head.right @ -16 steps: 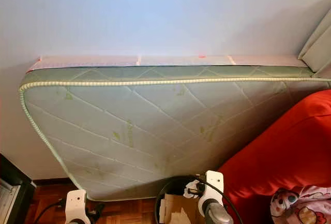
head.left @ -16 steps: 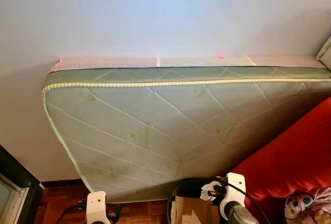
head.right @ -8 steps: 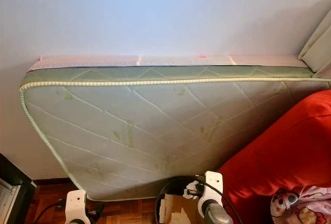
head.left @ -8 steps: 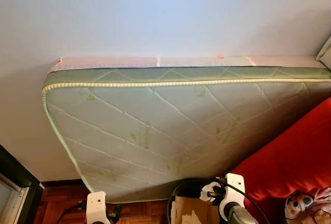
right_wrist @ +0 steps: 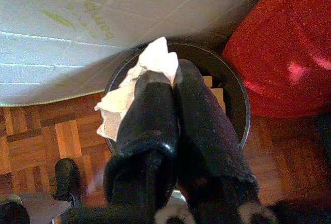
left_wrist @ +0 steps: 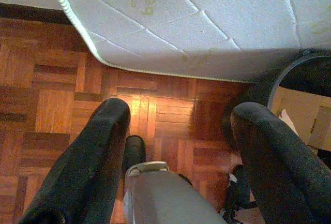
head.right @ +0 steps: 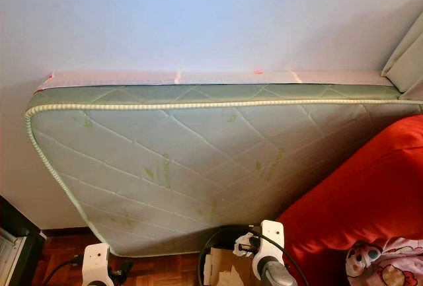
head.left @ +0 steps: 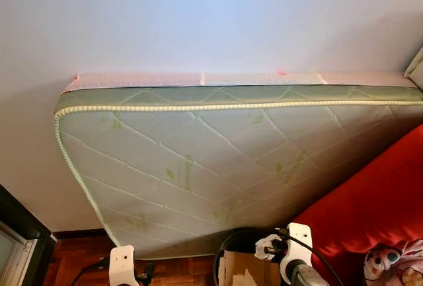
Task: Clean up the room
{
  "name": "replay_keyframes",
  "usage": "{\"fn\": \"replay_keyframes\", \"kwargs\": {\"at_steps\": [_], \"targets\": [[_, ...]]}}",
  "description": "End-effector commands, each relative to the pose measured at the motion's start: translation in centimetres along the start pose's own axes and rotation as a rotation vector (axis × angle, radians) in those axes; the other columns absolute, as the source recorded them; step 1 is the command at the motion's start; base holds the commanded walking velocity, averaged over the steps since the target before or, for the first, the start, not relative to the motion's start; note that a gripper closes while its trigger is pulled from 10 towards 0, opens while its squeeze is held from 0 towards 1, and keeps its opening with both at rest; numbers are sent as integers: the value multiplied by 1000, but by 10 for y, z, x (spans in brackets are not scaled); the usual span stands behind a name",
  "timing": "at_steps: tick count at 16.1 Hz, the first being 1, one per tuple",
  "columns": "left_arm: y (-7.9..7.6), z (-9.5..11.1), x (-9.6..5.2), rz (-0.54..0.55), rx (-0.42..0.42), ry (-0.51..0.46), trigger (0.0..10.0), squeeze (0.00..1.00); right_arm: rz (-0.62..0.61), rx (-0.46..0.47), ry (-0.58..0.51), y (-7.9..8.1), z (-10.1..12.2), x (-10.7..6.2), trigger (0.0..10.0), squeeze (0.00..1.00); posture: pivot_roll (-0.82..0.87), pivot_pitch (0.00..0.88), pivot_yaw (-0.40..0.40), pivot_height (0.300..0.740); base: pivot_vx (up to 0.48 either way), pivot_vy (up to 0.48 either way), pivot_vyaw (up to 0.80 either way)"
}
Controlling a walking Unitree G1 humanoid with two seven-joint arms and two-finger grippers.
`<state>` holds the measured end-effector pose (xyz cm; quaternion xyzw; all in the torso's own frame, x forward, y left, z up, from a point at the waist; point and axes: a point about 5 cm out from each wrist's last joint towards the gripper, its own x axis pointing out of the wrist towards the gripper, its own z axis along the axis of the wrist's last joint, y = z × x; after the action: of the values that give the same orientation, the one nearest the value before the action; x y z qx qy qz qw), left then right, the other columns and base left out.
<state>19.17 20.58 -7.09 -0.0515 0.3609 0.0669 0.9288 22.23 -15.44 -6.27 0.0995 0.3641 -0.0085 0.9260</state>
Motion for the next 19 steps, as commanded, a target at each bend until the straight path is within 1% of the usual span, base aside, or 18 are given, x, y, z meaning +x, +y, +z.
{"fn": "replay_keyframes", "kwargs": {"at_steps": [1,4,15,17,18,19], "targets": [[0,-7,-2,-10,15,39,10000,0,-6,-1,18,-2,-5,-1,10000,0,105,0,-112,726,0,0,0],[0,-6,-1,-11,13,35,10000,0,-5,-1,18,-2,-5,-1,10000,0,105,0,-112,726,-178,0,0],[2,-4,-1,0,14,36,10000,0,1,-4,17,0,-3,0,10000,0,106,0,-119,726,0,0,0],[2,0,-1,10,24,-19,10000,0,-1,-6,5,0,-1,0,10000,0,103,0,-120,726,0,0,0],[2,1,-1,9,25,-30,10000,0,-2,-9,4,0,-1,0,10000,0,100,0,-121,726,0,0,0],[1,7,-2,1,36,-98,10000,0,13,4,-25,3,7,2,10000,0,105,0,-123,716,0,0,0]]}}
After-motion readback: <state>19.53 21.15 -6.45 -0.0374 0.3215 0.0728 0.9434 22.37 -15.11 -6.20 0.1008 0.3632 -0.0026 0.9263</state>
